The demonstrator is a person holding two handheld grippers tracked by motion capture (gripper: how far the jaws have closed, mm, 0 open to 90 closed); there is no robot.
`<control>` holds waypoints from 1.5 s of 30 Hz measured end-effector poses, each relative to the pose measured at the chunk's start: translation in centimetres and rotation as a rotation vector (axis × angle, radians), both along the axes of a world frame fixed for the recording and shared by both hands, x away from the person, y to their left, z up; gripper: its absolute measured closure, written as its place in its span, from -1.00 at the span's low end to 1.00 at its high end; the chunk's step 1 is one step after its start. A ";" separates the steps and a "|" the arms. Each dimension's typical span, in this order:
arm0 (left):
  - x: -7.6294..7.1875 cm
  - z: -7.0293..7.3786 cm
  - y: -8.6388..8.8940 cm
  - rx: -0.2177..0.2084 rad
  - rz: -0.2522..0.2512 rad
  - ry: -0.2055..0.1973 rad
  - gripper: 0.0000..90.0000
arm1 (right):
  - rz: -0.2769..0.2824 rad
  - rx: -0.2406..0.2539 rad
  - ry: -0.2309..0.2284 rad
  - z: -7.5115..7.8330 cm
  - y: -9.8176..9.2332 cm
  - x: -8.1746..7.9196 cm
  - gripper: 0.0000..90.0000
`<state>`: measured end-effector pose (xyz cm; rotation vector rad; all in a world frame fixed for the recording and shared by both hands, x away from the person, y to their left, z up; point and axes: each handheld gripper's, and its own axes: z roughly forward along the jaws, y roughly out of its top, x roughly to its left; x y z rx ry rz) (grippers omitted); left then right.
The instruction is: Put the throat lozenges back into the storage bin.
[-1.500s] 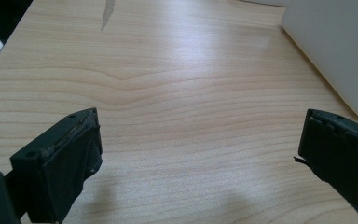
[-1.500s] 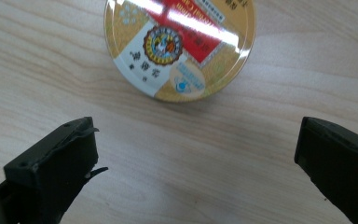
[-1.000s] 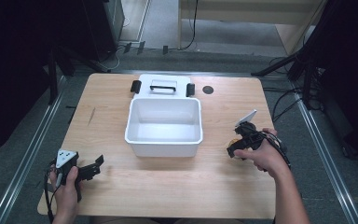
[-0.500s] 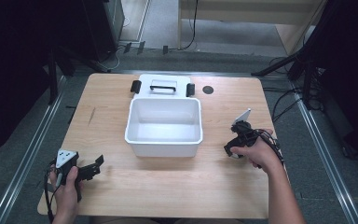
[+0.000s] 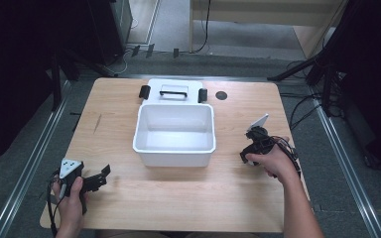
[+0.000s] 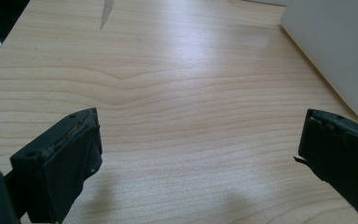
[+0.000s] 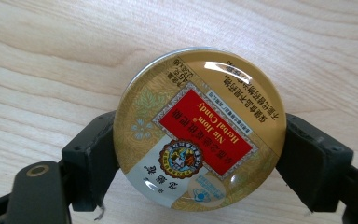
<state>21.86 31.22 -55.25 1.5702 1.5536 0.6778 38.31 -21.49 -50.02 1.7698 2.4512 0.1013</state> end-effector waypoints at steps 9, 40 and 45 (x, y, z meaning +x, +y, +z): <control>0.0 0.0 0.0 0.004 -0.002 0.001 -1.00 | 0.011 0.012 -0.031 1.7 0.2 0.0 -0.55; -0.3 0.1 0.0 0.002 -0.023 -0.055 -1.00 | 0.181 0.036 -0.078 9.1 4.7 0.2 -0.55; -0.3 0.1 0.0 0.003 -0.025 -0.063 -1.00 | 0.196 0.038 -0.074 9.8 5.4 0.4 -0.55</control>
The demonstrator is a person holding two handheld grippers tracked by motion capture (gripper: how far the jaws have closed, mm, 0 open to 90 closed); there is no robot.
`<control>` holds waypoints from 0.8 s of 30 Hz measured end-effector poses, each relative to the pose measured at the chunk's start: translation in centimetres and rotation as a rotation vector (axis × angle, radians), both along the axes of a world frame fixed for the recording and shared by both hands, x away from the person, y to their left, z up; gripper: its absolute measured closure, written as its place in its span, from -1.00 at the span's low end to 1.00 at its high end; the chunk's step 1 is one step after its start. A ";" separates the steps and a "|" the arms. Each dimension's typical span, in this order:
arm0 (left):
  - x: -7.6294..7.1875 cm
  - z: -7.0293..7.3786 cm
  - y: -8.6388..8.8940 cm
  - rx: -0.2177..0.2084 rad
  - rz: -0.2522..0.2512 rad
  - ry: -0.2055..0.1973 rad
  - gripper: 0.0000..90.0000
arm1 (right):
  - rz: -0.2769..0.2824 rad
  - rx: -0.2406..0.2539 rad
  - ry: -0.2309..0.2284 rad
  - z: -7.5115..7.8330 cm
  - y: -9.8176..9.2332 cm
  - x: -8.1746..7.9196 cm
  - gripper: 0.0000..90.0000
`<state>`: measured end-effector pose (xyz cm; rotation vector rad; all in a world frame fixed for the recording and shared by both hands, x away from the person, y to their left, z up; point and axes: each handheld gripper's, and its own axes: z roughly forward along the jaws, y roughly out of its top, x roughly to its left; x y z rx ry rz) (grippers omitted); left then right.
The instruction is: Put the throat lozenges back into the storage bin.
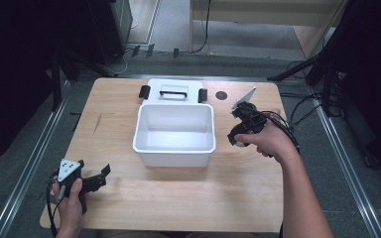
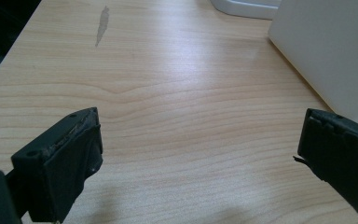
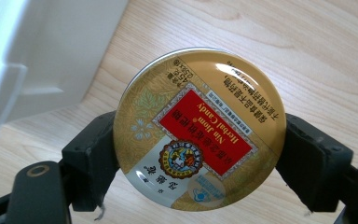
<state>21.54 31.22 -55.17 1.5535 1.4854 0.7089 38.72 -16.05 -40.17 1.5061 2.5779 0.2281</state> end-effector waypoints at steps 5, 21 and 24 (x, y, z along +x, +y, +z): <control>0.0 0.0 0.0 0.001 -0.004 -0.007 -1.00 | 0.032 0.008 -0.006 1.3 1.4 0.2 -0.55; 0.0 0.0 0.1 -0.001 -0.009 -0.019 -1.00 | 0.107 0.003 -0.024 3.8 5.1 0.4 -0.54; 0.0 0.0 0.0 -0.003 -0.007 -0.021 -1.00 | 0.115 0.003 -0.026 4.0 5.7 0.4 -0.54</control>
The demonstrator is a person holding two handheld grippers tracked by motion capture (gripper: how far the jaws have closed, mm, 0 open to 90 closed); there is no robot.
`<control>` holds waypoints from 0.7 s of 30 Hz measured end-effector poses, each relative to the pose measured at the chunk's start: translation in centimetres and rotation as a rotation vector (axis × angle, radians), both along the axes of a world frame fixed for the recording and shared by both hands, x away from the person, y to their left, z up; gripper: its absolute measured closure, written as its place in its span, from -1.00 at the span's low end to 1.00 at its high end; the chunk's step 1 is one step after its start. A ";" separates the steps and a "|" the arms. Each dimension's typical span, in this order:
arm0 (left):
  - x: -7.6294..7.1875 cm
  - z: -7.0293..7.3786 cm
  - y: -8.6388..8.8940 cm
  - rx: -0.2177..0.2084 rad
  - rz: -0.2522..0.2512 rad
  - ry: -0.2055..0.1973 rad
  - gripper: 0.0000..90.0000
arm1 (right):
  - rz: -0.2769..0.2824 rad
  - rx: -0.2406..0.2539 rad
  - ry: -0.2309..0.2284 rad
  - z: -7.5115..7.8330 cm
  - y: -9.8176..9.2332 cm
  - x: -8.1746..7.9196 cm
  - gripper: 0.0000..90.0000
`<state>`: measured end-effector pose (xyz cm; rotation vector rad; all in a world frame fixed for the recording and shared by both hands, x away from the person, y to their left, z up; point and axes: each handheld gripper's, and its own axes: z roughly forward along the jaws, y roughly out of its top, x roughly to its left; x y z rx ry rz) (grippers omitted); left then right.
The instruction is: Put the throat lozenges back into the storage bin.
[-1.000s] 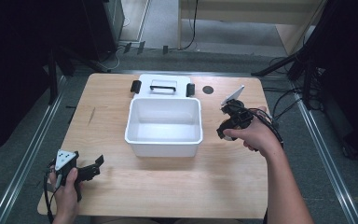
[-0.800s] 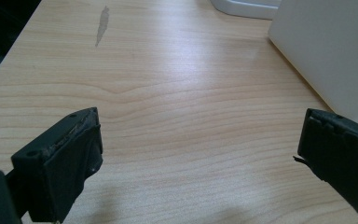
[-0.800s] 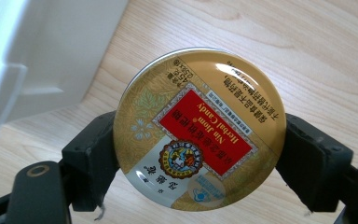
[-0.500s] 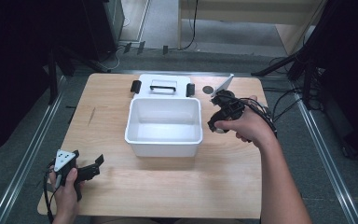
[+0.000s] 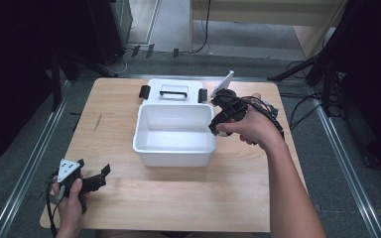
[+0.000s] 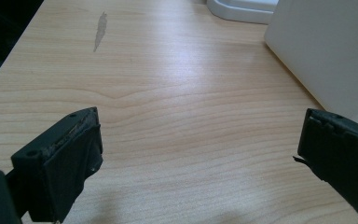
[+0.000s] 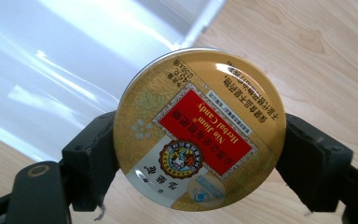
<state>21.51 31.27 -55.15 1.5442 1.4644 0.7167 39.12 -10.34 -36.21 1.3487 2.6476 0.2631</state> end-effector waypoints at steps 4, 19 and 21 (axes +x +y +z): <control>0.0 0.0 0.0 -0.003 -0.001 0.001 -1.00 | 0.027 -0.003 -0.003 0.3 1.4 -0.1 -0.54; 0.0 0.0 0.1 -0.012 -0.003 0.004 -1.00 | 0.143 -0.013 -0.006 -0.7 4.6 -0.3 -0.54; 0.0 0.0 0.1 -0.012 -0.003 0.004 -1.00 | 0.230 -0.032 -0.040 -1.1 5.1 -0.6 -0.54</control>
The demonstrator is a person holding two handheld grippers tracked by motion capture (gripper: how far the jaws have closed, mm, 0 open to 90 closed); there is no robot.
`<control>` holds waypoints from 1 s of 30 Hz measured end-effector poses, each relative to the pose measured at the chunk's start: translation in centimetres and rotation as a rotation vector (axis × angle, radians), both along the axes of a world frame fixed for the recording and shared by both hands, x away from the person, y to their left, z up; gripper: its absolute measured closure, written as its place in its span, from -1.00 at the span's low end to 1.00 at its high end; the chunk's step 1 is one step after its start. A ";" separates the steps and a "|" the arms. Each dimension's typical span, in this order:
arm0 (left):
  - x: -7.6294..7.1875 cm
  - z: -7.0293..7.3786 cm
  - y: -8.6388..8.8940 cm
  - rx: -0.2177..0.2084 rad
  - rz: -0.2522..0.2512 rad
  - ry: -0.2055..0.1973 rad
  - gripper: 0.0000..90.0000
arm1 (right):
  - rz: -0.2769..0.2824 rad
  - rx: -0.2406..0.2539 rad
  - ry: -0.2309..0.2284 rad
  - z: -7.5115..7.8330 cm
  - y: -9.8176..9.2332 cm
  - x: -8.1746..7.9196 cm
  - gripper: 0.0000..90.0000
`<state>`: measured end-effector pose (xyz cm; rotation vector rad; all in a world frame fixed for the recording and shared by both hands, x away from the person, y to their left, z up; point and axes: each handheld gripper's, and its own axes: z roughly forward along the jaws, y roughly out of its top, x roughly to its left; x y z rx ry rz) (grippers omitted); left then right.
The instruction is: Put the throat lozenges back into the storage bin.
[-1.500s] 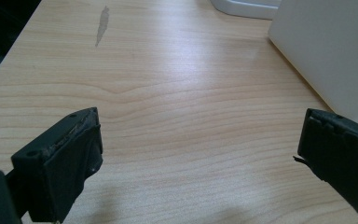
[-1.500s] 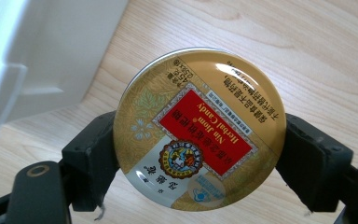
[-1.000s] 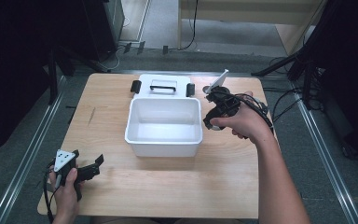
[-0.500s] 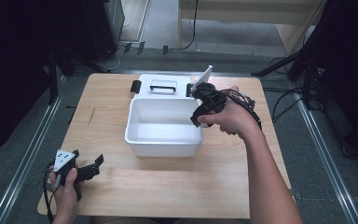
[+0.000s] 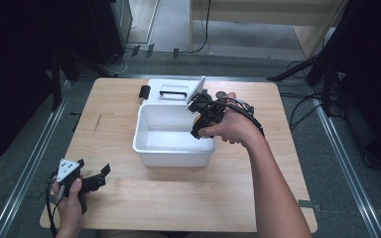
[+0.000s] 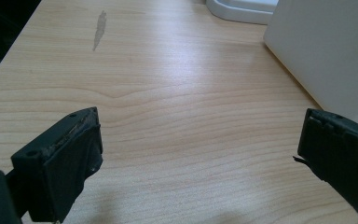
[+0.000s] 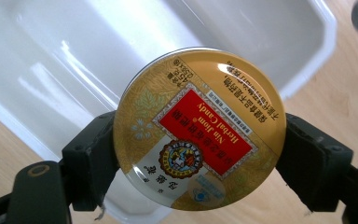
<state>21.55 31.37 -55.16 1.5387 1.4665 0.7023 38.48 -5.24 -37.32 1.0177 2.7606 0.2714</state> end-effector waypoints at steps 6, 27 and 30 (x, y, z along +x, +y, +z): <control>0.0 0.0 0.0 -0.001 0.000 -0.002 -1.00 | 0.137 -0.009 -0.005 -1.1 0.3 -0.1 -0.54; 0.0 0.0 0.0 -0.004 -0.002 0.001 -1.00 | 0.291 -0.094 -0.005 -5.8 1.3 0.7 -0.54; 0.0 0.0 0.0 -0.004 -0.002 0.001 -1.00 | 0.298 -0.114 0.001 -6.3 1.7 0.9 -0.54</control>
